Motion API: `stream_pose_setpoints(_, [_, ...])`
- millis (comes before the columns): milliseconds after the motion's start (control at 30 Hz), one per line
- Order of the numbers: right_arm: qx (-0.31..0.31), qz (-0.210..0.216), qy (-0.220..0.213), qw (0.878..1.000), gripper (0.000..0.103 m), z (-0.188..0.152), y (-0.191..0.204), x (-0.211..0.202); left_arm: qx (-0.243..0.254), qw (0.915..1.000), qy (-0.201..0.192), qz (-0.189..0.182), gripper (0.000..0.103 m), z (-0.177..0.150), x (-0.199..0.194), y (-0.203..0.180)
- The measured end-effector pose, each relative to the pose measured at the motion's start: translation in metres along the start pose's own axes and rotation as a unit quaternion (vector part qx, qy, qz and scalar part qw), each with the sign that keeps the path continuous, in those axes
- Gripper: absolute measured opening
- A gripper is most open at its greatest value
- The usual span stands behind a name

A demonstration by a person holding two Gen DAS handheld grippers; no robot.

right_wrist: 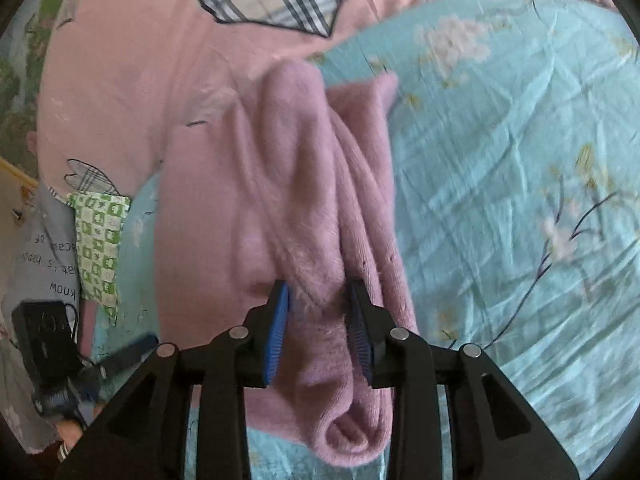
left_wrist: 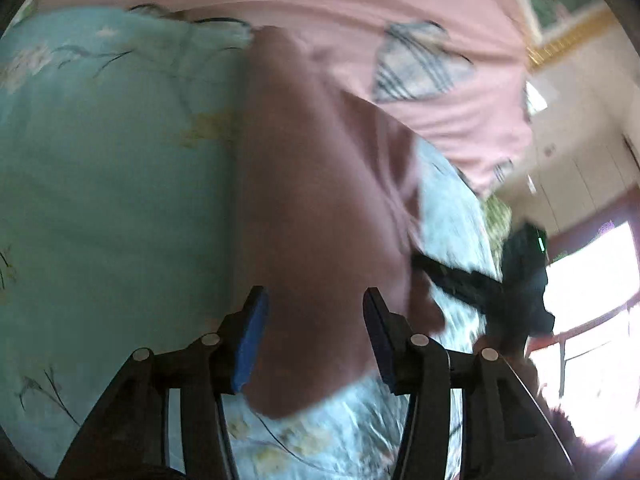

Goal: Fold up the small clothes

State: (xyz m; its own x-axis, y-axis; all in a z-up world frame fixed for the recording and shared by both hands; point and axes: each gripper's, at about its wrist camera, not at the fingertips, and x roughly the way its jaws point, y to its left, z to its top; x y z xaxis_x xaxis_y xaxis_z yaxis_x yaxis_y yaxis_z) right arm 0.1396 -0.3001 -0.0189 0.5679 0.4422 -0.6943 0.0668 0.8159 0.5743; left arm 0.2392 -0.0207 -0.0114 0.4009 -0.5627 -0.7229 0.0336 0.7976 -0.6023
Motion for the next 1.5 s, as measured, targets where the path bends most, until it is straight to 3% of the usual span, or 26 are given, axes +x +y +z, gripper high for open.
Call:
stream_pose_setpoints(67, [-0.007,0.002,-0.001,1.000,0.012,-0.002,0.001,0.003,-0.019,0.9998,0.003,0.009,0.050,0.011,0.005,0.008])
stream_pose_setpoints(267, [-0.020,-0.008,-0.029,0.999,0.011,0.000,0.000,-0.031,-0.009,0.9997,0.006,0.020,0.050,0.020,0.029,0.014])
stream_pose_setpoints(433, [0.003,-0.042,0.002,0.999,0.011,-0.010,-0.031,-0.004,-0.008,0.9989,0.030,0.034,0.055,0.008,0.061,0.018])
stream_pose_setpoints(600, [0.019,-0.017,-0.018,1.000,0.022,-0.007,-0.027,-0.014,-0.006,0.9992,0.026,0.031,0.056,0.013,0.050,0.022])
stream_pose_setpoints(667, [0.010,-0.015,-0.024,1.000,0.043,-0.005,-0.021,-0.020,-0.007,0.9993,0.024,0.029,0.057,0.018,0.048,0.023])
stream_pose_setpoints(733, [0.004,-0.009,-0.040,0.999,0.053,0.001,-0.014,-0.027,-0.014,0.9993,0.026,0.022,0.058,0.019,0.046,0.029])
stream_pose_setpoints(833, [-0.001,-0.001,-0.055,0.998,0.060,0.012,-0.009,-0.026,-0.021,0.9992,0.027,0.018,0.060,0.024,0.047,0.028])
stream_pose_setpoints(1067, [-0.007,0.003,-0.011,1.000,0.060,0.029,-0.014,0.011,-0.021,0.9986,0.044,0.017,0.069,0.027,0.063,0.034])
stream_pose_setpoints(1133, [0.001,0.015,-0.002,1.000,0.060,0.031,-0.020,0.022,-0.028,0.9987,0.043,0.007,0.066,0.026,0.073,0.039])
stream_pose_setpoints(1233, [0.020,0.047,0.005,0.999,0.059,0.033,-0.027,0.033,-0.039,0.9986,0.031,-0.019,0.050,0.025,0.075,0.044])
stream_pose_setpoints(1300, [0.025,0.075,0.019,0.997,0.039,0.033,-0.025,0.038,-0.035,0.9986,0.022,-0.033,0.038,0.022,0.068,0.044])
stream_pose_setpoints(1500, [0.046,0.154,0.028,0.987,0.032,0.020,-0.006,0.019,-0.009,0.9955,-0.011,-0.093,0.034,-0.002,0.002,0.040])
